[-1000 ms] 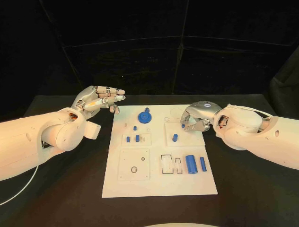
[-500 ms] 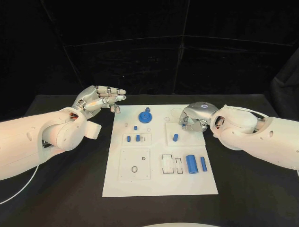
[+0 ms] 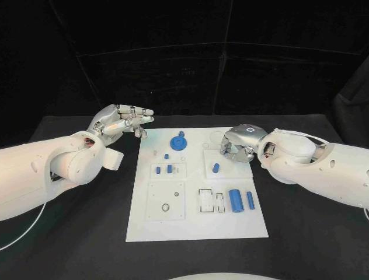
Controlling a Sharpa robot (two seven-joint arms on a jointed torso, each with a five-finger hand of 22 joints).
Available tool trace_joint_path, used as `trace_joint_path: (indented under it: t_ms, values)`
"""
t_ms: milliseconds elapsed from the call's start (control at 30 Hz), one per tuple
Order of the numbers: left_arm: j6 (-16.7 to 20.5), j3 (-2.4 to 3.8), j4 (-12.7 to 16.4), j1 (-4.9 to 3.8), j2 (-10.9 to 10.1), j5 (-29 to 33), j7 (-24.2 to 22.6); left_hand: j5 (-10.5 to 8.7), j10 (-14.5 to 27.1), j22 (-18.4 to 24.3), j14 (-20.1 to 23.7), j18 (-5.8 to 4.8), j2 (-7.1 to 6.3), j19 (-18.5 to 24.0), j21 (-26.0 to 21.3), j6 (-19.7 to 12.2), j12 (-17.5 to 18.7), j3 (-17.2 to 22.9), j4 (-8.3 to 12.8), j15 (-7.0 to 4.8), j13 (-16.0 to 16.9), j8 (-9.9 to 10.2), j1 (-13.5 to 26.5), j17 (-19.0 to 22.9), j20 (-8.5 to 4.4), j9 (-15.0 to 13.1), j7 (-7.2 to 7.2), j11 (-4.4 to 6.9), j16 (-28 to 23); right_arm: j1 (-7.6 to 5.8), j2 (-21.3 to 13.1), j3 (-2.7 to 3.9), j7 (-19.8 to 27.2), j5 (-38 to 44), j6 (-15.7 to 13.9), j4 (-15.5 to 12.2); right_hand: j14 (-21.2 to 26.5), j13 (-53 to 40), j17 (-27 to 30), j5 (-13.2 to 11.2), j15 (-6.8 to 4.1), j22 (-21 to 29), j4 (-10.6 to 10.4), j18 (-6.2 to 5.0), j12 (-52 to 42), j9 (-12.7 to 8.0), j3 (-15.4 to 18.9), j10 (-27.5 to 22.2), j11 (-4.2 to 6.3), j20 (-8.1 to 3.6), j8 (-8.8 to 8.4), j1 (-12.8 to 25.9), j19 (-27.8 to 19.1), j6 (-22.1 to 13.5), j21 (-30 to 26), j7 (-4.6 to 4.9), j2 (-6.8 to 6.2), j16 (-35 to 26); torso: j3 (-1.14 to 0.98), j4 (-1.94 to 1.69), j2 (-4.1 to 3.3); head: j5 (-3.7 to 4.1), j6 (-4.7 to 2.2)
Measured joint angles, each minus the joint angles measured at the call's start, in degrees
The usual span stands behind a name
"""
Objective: Assemble the parts on the task board
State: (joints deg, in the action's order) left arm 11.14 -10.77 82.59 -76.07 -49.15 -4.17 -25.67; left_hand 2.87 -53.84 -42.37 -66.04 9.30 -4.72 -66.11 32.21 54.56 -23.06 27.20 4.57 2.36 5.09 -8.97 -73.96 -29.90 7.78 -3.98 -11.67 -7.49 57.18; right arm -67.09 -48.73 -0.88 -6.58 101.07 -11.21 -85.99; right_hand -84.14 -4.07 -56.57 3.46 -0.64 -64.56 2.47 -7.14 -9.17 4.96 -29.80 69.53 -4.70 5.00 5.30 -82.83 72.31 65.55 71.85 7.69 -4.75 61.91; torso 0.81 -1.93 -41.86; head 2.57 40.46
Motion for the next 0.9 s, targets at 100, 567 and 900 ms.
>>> trace_joint_path:
  t_ms: [100,567,900]
  values:
    - [-0.02,0.0,-0.07,0.0,-0.04,0.0,0.11,0.0,0.0,0.0,0.0,0.0,0.0,0.0,0.0,0.0,0.0,0.0,0.0,0.0,0.0,0.0,0.0,0.01,0.0,0.0,0.0,0.0,0.0,0.08,-0.17,-0.05,-0.07,-0.12,-0.49,-0.19,0.0,0.0,-0.17,0.0,0.0,-0.42,0.55,0.37,0.13,0.0,-0.56,0.0,0.0,0.13,0.0,0.62,0.13,0.0,0.21,0.0,0.02,0.11,-0.01,0.0,0.01,0.01,0.03]
    - [-0.22,0.0,-0.61,0.0,-0.13,0.0,0.6,0.0,0.21,0.14,0.0,0.63,0.0,0.0,0.0,-0.2,0.0,0.0,0.0,0.0,-0.05,0.02,0.0,0.14,0.0,0.0,-0.2,-0.2,0.0,0.27,-2.61,-0.16,0.34,-3.19,-7.36,-2.98,0.0,0.06,-0.49,0.0,0.0,-1.19,2.13,0.93,1.22,-0.01,-2.64,0.0,0.0,0.01,-0.68,1.66,0.41,-0.23,0.85,0.23,-0.45,0.72,0.02,0.01,0.08,0.34,-0.01]
    - [-0.38,-0.01,-0.71,-0.01,-0.09,0.0,0.87,0.0,0.42,0.14,0.0,0.84,0.0,0.0,-0.26,-0.2,0.0,0.0,0.0,0.0,-0.1,0.03,0.0,0.22,0.0,0.05,-0.19,0.01,0.0,0.22,-6.6,-0.09,2.38,-8.02,-10.99,-8.63,0.0,0.09,-1.69,0.58,0.01,-2.31,2.84,0.94,1.52,-0.02,-3.63,0.0,0.0,0.3,-0.87,1.83,1.13,-0.46,1.94,0.46,-0.62,2.06,0.09,-0.03,0.08,0.13,0.16]
